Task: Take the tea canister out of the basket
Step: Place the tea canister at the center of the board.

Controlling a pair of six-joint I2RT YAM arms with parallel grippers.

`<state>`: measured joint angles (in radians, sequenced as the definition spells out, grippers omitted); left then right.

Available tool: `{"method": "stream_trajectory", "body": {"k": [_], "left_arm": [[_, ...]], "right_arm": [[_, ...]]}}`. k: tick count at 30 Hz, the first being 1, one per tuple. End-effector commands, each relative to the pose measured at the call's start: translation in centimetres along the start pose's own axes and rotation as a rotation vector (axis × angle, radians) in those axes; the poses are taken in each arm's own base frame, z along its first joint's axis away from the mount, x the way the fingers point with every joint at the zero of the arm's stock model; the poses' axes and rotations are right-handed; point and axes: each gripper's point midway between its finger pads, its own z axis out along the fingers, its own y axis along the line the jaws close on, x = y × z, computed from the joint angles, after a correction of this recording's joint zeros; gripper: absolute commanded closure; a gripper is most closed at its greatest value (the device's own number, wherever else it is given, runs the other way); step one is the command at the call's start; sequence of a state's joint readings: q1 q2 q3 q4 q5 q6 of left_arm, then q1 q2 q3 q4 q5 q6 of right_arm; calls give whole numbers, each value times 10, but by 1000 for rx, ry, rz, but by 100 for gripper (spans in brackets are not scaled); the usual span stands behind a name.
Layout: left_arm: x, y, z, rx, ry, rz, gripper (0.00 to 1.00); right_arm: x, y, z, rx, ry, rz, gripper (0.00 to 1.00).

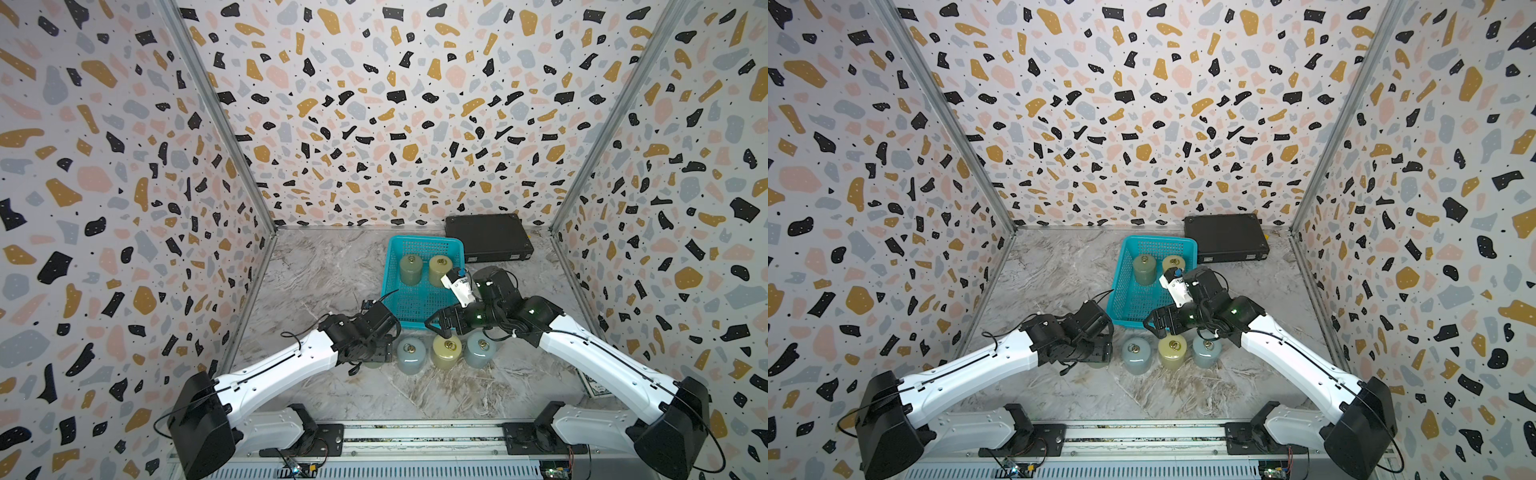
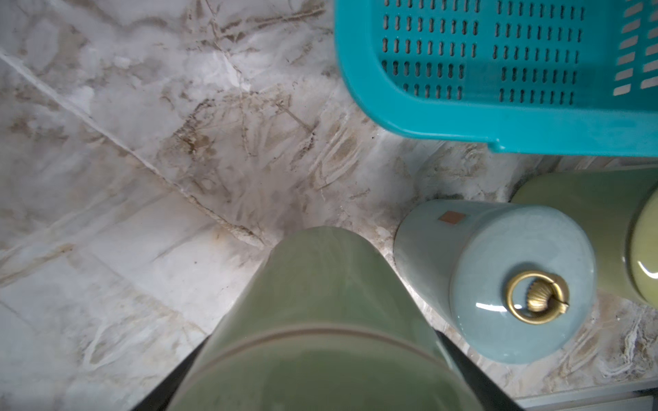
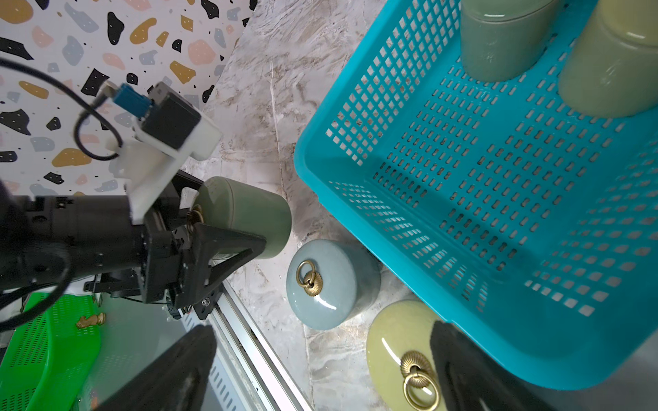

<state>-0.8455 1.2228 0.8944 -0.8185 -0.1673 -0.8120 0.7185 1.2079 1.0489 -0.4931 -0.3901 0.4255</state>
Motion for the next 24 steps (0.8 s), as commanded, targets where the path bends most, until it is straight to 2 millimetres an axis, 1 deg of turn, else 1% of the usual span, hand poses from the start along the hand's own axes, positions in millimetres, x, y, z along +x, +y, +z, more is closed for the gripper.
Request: {"method": "stream_trajectory", "body": {"k": [1,5,14,20,24], "left_arm": [[-17,-12,7,44,-89,-37,20],[-11,-13,20,36,-69,-34,20],[1,-11,42,5,-35,-20,19],[8,-10,50,-15,-19,-10,18],[11,-11,51,-17,-13,-7,16]], "right_arm": [[-9,11,-10,-16,-23,-20,1],[-7,10,-11,-10,-17,-17,1],[-7,9,-11,-9,-15,-15,0],[-7,9,-10,-8,-12,-13,1],[-6,8,-9,-5,-12,-13,1]]}}
